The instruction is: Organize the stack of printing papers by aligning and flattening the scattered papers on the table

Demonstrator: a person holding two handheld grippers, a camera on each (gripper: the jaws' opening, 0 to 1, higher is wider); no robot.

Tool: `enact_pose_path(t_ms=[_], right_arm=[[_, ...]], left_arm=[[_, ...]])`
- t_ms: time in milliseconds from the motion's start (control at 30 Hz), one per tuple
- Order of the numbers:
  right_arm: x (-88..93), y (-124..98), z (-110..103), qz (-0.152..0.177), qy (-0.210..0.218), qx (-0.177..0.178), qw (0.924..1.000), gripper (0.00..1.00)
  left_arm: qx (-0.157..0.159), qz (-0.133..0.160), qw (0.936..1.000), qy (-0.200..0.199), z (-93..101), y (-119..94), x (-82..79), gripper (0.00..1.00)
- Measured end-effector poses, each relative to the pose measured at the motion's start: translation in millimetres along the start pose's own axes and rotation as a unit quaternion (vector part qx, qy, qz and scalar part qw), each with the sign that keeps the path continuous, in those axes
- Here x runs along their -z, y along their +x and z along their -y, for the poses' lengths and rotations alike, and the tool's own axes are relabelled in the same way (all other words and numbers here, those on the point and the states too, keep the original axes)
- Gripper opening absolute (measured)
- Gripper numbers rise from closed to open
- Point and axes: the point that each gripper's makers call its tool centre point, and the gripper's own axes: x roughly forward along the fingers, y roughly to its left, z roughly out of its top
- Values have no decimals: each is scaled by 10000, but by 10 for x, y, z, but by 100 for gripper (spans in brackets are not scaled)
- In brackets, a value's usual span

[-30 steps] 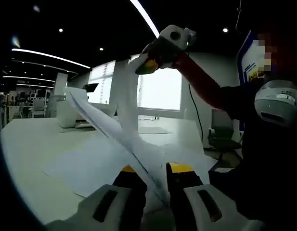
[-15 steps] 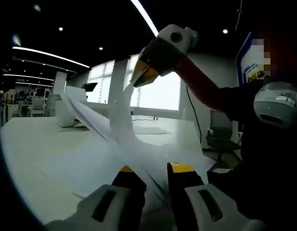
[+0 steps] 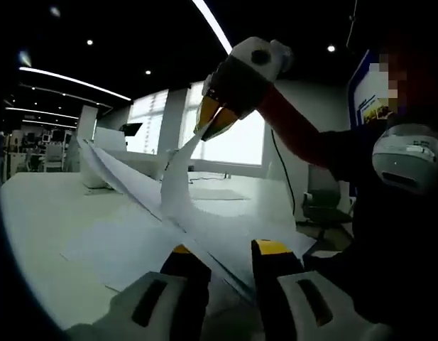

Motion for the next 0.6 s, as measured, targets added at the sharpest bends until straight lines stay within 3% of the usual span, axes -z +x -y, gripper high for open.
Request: enact_pose_path(t_ms=[300,600], right_arm=[[46,-30,-108,97,129,-390,9991,0],[-68,348,-22,133,273,-638,9975,0]], left_arm=[[59,137,9997,-183,-4,-10,-48,30],[71,80,9998,-191,-5,2,-26,30]])
